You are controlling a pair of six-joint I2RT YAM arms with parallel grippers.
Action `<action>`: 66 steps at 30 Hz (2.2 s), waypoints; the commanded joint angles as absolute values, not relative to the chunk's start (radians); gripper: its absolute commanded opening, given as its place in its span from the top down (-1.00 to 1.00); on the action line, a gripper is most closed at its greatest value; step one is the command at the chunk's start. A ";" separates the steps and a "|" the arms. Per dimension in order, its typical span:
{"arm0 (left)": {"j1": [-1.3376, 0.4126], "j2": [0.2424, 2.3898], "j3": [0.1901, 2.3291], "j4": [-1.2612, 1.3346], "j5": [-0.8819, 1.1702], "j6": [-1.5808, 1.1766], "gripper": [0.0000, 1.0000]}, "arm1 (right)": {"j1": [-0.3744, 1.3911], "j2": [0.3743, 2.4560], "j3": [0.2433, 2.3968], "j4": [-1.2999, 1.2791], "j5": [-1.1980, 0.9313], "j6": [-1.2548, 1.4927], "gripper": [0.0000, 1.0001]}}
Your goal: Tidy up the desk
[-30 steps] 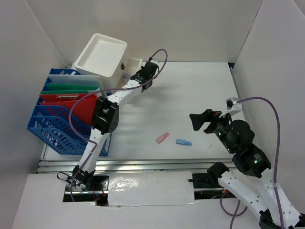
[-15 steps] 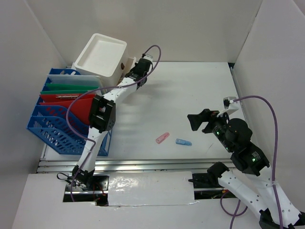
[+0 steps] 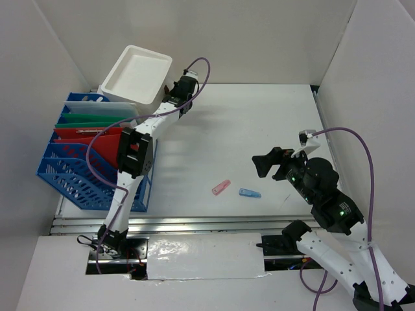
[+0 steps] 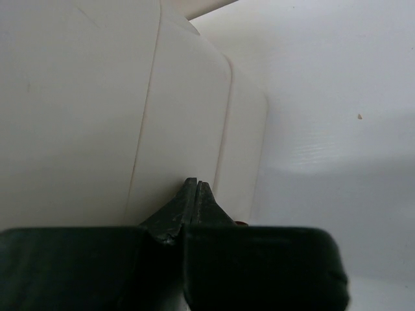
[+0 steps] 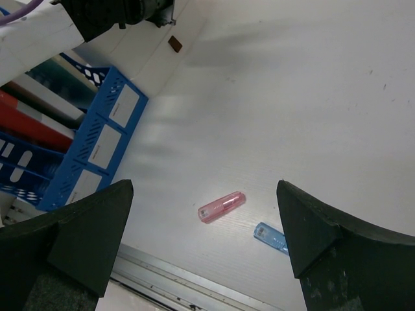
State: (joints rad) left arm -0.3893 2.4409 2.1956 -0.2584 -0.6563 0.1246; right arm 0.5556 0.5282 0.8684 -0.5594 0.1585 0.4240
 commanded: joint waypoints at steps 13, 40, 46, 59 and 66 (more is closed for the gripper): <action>-0.409 2.267 2.069 -0.262 -0.542 0.060 -0.33 | 0.555 0.566 0.870 -0.491 0.152 0.420 -0.99; -0.525 1.231 1.703 -0.715 -0.294 -0.315 -0.99 | 0.452 1.840 0.993 0.875 -0.161 1.195 -0.93; -0.518 0.824 1.221 -0.462 -0.425 -0.270 -0.99 | 0.491 2.235 1.424 0.789 -0.257 1.396 -0.99; -0.499 0.686 1.112 -0.433 -0.541 -0.285 -0.99 | 0.543 2.641 1.933 0.525 -0.287 1.531 -0.73; -0.497 0.669 1.100 -0.417 -0.512 -0.276 -0.99 | 0.557 2.687 1.988 0.489 -0.212 1.583 -0.32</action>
State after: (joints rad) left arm -0.5041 0.6716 1.0988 -0.4824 -0.5190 -0.2893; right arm 0.5438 2.6610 1.9343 0.5095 -0.2478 1.5269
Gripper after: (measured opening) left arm 0.995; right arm 0.685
